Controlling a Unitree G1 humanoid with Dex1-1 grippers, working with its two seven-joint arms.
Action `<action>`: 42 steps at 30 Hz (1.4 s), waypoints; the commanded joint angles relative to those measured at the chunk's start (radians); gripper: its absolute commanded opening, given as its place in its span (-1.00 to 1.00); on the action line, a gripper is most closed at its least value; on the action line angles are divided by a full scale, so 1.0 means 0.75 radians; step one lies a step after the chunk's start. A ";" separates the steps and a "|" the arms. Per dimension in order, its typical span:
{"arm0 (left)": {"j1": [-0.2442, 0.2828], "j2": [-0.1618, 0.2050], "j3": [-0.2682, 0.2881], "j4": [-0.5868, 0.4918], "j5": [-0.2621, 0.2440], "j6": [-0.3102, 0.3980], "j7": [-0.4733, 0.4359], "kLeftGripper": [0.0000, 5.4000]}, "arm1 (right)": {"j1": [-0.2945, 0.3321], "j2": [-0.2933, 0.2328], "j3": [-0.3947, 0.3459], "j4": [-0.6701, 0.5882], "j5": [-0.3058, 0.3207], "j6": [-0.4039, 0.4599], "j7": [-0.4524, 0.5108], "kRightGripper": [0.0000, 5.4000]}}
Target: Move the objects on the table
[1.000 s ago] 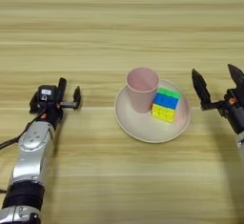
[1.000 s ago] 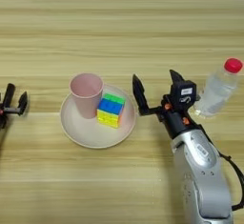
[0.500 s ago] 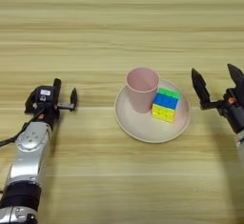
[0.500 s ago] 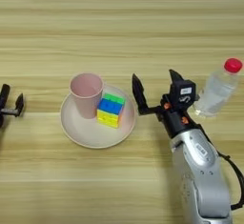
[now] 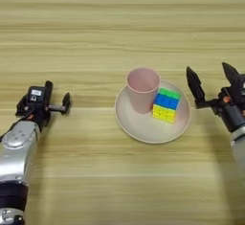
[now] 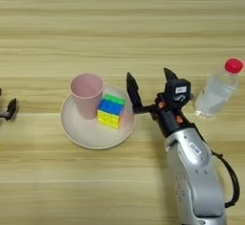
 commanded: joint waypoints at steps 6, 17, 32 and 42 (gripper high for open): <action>0.005 0.039 0.015 -0.004 -0.083 0.303 -0.068 1.00 | 0.004 0.026 0.024 -0.016 0.007 0.004 -0.017 0.98; 0.009 0.083 -0.010 -0.014 -0.058 0.345 -0.070 0.80 | 0.006 0.042 0.027 -0.014 0.009 -0.002 -0.025 1.00; 0.019 0.087 0.002 -0.015 -0.072 0.344 -0.077 0.24 | 0.014 0.050 0.020 -0.013 0.011 -0.007 -0.030 1.00; 0.030 0.072 0.007 -0.038 -0.079 0.342 -0.070 -0.10 | 0.017 0.036 0.006 -0.006 0.000 -0.008 -0.039 1.00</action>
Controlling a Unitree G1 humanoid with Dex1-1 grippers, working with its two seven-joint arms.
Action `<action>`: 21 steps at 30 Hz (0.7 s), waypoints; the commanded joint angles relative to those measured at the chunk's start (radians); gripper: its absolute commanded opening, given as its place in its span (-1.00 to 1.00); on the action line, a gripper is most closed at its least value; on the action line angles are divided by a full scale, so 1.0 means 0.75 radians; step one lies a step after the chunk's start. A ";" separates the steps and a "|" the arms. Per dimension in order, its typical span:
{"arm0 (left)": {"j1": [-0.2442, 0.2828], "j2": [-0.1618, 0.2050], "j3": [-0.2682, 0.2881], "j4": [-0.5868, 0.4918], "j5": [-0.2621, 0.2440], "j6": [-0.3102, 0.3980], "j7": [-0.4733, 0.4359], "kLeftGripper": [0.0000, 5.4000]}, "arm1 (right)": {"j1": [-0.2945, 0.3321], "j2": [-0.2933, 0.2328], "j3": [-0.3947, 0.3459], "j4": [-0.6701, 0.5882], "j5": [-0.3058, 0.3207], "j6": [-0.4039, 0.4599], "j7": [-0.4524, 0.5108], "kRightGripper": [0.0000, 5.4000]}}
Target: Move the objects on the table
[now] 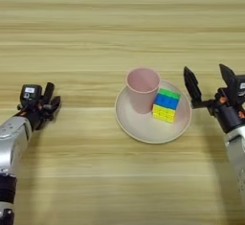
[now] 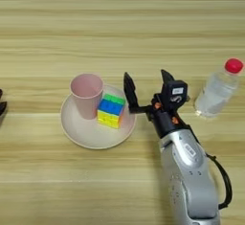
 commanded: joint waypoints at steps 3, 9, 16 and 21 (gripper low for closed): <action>0.061 -0.014 -0.006 0.019 0.006 0.054 0.010 -0.22 | 0.005 -0.013 -0.015 0.000 -0.013 -0.007 -0.012 1.00; 0.061 -0.020 -0.009 0.012 0.004 0.054 0.011 -0.40 | -0.001 -0.018 -0.022 0.017 -0.050 -0.013 -0.026 1.00; 0.053 -0.053 -0.042 0.018 0.012 0.053 0.019 -0.61 | -0.006 -0.018 -0.027 0.021 -0.049 -0.014 -0.031 1.00; 0.037 -0.094 -0.087 0.013 0.016 0.058 0.023 -0.62 | -0.012 -0.016 -0.028 0.024 -0.043 -0.012 -0.035 1.00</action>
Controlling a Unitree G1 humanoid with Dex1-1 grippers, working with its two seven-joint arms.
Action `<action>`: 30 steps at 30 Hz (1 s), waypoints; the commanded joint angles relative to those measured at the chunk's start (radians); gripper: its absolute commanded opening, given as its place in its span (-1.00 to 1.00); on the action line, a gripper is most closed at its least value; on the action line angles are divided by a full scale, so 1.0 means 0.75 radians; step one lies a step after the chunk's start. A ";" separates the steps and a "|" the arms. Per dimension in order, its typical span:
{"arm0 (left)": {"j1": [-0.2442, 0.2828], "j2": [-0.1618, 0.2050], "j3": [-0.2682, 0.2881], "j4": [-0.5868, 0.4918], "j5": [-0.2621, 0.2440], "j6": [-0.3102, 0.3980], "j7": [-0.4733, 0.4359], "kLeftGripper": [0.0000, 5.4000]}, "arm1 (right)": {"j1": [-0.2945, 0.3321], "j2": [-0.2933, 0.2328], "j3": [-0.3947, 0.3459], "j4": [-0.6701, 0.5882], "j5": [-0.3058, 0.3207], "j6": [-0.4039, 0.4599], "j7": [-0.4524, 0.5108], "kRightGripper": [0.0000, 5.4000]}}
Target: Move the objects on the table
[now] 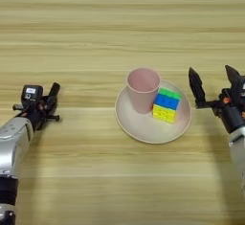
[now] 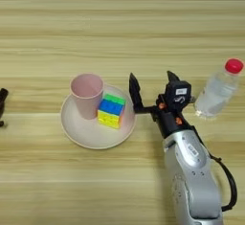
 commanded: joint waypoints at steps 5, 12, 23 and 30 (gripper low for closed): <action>0.005 -0.121 -0.119 0.039 0.021 0.065 0.003 -0.62 | -0.012 0.000 -0.005 0.005 0.000 -0.009 -0.007 1.00; 0.018 -0.205 -0.206 0.007 0.025 0.090 0.011 -0.62 | -0.009 -0.001 -0.013 0.001 0.004 -0.008 -0.010 1.00; 0.163 -0.304 -0.320 -0.155 0.023 0.176 0.057 -0.62 | -0.013 0.004 -0.011 0.012 0.004 -0.012 -0.010 1.00; 0.172 -0.326 -0.330 -0.162 0.022 0.172 0.072 -0.62 | -0.010 0.005 -0.012 0.017 0.000 -0.018 -0.011 1.00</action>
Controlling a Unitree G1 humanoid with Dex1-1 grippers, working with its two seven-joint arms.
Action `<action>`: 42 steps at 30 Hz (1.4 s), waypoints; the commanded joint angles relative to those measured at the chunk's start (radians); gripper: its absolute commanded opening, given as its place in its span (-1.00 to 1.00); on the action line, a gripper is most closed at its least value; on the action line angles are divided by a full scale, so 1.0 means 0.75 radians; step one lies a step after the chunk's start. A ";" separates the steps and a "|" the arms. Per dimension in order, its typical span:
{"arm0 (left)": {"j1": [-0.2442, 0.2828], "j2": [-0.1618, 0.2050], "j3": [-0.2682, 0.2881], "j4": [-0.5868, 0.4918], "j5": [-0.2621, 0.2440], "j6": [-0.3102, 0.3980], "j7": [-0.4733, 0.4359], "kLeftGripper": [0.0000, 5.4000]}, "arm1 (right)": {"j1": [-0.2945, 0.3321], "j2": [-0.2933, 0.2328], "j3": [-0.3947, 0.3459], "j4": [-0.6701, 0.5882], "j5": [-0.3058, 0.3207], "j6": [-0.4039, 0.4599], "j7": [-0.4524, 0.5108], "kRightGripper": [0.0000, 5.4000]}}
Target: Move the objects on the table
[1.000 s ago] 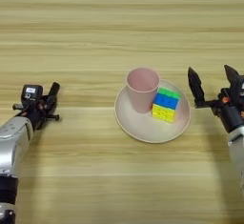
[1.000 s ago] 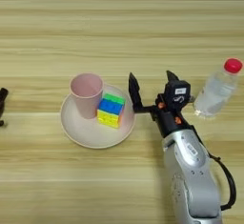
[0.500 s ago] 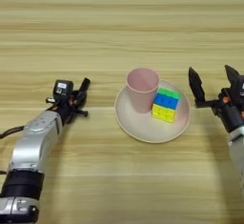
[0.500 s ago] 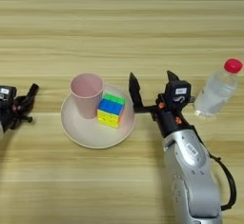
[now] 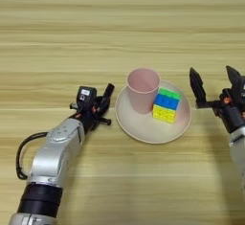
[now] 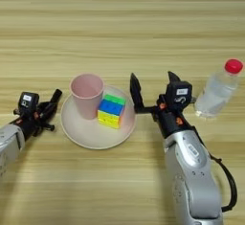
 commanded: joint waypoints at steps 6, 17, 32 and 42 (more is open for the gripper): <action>0.100 -0.019 -0.039 0.053 0.039 0.082 0.039 -0.34 | -0.002 -0.004 -0.005 0.004 -0.004 -0.012 -0.005 1.00; 0.067 -0.006 0.012 0.036 0.027 0.058 0.071 0.17 | -0.001 -0.012 -0.006 0.008 -0.005 -0.014 0.000 1.00; 0.020 -0.031 0.079 0.055 0.005 0.011 0.079 0.79 | -0.005 -0.021 -0.006 0.030 -0.001 -0.022 0.012 1.00; 0.013 -0.040 0.080 -0.001 -0.007 0.026 0.063 0.99 | -0.004 -0.019 -0.003 0.032 -0.003 -0.025 0.011 1.00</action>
